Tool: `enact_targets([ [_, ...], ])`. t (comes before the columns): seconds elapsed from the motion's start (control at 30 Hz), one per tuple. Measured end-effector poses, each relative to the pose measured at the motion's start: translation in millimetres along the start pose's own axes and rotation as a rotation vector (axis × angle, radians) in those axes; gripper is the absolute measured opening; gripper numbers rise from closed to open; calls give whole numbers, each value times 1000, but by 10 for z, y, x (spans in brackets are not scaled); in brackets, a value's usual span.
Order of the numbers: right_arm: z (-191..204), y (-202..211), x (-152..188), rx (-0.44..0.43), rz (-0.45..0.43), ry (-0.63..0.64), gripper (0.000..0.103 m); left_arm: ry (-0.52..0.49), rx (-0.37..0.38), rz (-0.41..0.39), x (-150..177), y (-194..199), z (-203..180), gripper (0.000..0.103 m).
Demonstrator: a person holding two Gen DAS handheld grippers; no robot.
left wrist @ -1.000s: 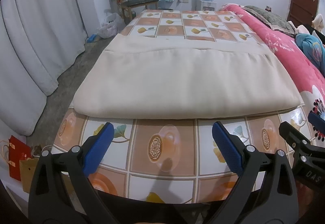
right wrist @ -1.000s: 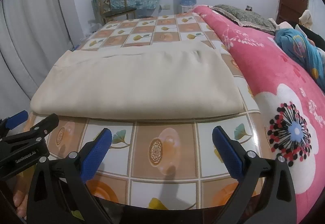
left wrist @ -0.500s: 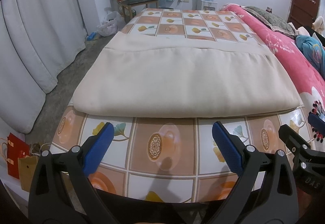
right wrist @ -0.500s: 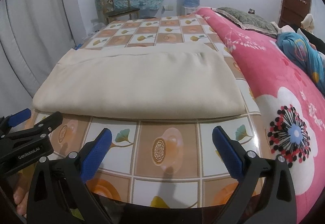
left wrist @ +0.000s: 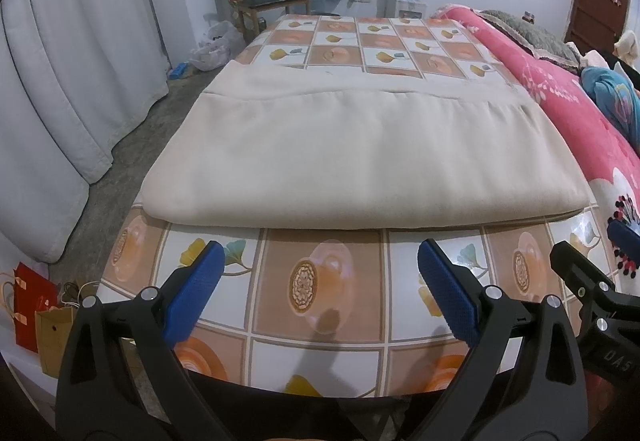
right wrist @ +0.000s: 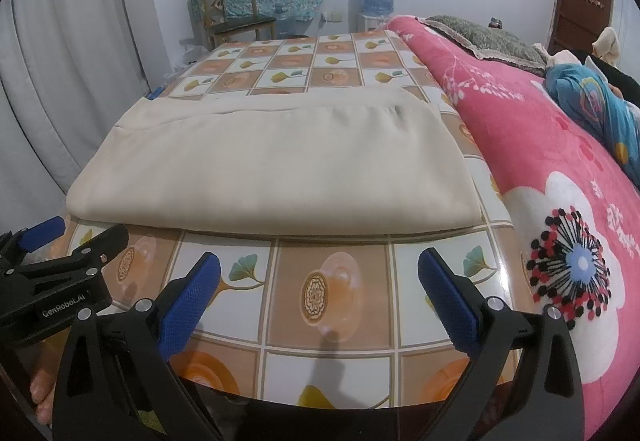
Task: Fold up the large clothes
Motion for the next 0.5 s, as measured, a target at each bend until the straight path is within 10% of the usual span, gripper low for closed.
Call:
enact_targets([
  [0.5, -19, 7, 16, -1, 6, -2, 96, -3, 1, 0, 14, 17, -39, 94],
])
Point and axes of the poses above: each gripper's, at about its wrist camera, not at the fingertips, and y roughly against the way its jaws point, z to its left, x to its underside, the point moved 5 cm from there along -y, roughly the way its jaws point, and after that the axes turned 6 degrees about -x, right-handed, at the moved point
